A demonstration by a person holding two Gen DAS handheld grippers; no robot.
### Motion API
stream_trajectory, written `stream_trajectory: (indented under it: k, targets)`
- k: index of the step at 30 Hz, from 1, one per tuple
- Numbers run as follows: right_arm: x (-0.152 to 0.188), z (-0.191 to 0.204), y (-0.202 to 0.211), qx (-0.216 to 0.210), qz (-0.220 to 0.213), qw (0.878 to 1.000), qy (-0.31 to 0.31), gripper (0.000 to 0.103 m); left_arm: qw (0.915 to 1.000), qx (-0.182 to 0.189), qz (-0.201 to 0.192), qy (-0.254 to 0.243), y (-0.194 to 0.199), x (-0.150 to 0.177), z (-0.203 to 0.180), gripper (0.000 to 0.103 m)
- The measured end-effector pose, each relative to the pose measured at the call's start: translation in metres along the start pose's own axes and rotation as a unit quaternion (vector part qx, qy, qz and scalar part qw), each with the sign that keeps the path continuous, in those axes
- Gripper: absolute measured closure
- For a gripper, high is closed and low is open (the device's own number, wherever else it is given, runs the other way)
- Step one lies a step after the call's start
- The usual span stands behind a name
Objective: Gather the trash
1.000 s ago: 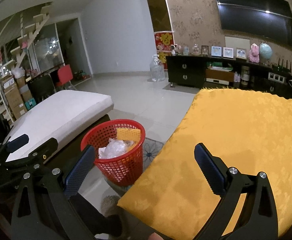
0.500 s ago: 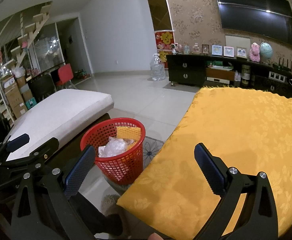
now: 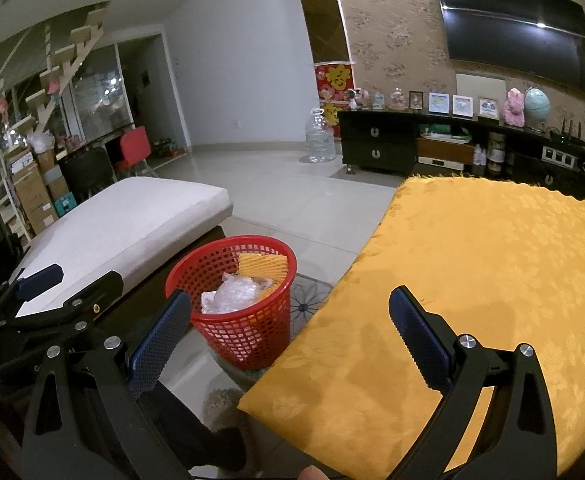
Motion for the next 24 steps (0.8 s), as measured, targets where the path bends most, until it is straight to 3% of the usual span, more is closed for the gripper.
stream_trajectory:
  k: [24]
  targets:
    - [-0.0006, 0.0001, -0.0005, 0.0, 0.001, 1.0, -0.001, 0.007, 1.0, 0.002, -0.001, -0.001, -0.0001, 0.0009, -0.0008, 0.01]
Point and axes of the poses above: each gripper's, at about its wrist camera, not at the fingertips, and y roughly against the way its jaws point, z to its left, x to its underside, the point moved 2 cm from there along -y, roughly the way its jaws point, and after that the axes turned 11 degrees about -x, right-handed, at the moved point
